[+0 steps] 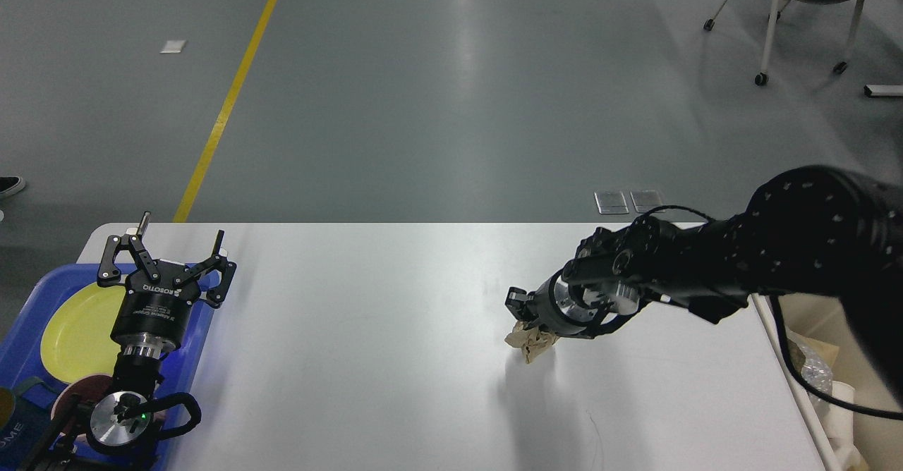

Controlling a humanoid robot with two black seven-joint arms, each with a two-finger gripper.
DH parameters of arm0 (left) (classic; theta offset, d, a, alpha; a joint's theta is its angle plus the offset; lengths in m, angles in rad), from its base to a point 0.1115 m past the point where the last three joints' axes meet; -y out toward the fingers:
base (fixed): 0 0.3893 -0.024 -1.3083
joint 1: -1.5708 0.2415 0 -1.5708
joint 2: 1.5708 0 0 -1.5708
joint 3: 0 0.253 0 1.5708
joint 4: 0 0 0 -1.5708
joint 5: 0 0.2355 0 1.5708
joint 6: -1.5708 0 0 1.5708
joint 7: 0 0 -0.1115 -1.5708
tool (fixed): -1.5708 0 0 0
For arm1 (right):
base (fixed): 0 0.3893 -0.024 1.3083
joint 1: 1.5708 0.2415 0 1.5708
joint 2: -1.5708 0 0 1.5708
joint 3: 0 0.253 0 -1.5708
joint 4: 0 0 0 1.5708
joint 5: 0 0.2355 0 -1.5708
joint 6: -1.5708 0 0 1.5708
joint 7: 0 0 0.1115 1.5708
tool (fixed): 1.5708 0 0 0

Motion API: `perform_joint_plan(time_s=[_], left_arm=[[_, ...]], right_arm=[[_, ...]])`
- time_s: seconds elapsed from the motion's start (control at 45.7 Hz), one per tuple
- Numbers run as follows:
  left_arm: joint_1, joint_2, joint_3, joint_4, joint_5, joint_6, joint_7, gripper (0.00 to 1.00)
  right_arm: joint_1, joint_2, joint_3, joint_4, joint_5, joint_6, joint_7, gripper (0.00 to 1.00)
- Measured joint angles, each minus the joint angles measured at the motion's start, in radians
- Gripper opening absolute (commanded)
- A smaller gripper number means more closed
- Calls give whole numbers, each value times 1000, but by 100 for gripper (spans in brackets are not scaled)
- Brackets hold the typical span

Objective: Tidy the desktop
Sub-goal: 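Lift the paper ball and carry it over the white bin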

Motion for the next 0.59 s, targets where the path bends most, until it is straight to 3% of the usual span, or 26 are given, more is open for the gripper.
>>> perform_joint_plan(time_s=[0.175,0.591], left_arm=[[0,0,0,0,0,0,0,96],[0,0,0,0,0,0,0,96]], right_arm=[[227,-57,-79,126,-1,195,0,0],[748,-204,-176,411,-107,512,1,0]])
